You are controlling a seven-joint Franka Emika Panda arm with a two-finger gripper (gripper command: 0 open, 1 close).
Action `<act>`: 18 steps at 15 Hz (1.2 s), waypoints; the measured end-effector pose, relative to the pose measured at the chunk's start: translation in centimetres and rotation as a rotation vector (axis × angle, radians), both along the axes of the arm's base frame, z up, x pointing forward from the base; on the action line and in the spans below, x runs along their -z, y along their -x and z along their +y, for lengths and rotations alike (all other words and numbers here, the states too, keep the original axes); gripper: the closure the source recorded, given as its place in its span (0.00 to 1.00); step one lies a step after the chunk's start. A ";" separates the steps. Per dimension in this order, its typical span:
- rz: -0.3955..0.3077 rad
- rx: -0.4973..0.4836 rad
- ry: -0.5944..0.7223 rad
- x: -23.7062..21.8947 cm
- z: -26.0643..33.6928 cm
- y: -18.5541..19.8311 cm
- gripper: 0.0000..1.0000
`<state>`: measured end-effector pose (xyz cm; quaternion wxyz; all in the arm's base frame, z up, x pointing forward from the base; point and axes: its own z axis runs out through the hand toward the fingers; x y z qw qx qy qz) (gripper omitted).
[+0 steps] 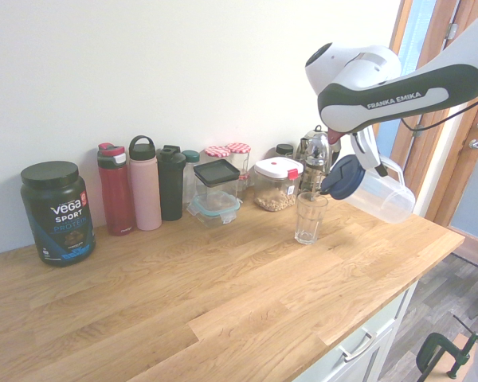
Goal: Pour me some water
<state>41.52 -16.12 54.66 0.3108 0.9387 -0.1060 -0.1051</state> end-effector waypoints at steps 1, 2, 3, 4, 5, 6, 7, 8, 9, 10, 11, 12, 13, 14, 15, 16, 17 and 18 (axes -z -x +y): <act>-0.028 -0.006 -0.038 -1.1 -0.7 1.1 1.00; -0.060 -0.011 -0.083 -2.2 -1.5 2.4 1.00; -0.097 -0.011 -0.133 -3.1 -2.3 3.9 1.00; -0.136 -0.004 -0.185 -3.5 -2.9 5.3 1.00; -0.172 0.003 -0.241 -3.4 -3.1 6.5 1.00; -0.202 0.005 -0.300 -3.0 -3.0 7.4 1.00; -0.222 0.007 -0.356 -2.3 -2.7 8.3 1.00; -0.240 0.010 -0.413 -1.6 -2.0 9.2 1.00; -0.261 0.015 -0.475 -0.9 -1.0 10.1 1.00; -0.285 0.021 -0.536 -0.5 0.4 10.9 1.00; -0.310 0.027 -0.593 -0.1 2.2 11.6 1.00; -0.337 0.035 -0.646 0.1 4.1 12.2 1.00; -0.377 0.057 -0.691 0.2 6.3 12.5 1.00; -0.425 0.089 -0.720 0.3 8.8 12.4 1.00; -0.476 0.119 -0.740 0.6 11.7 12.0 1.00; -0.528 0.141 -0.756 1.0 14.7 11.4 1.00; -0.582 0.160 -0.769 1.3 17.8 10.8 1.00; -0.641 0.172 -0.781 1.5 20.7 10.4 1.00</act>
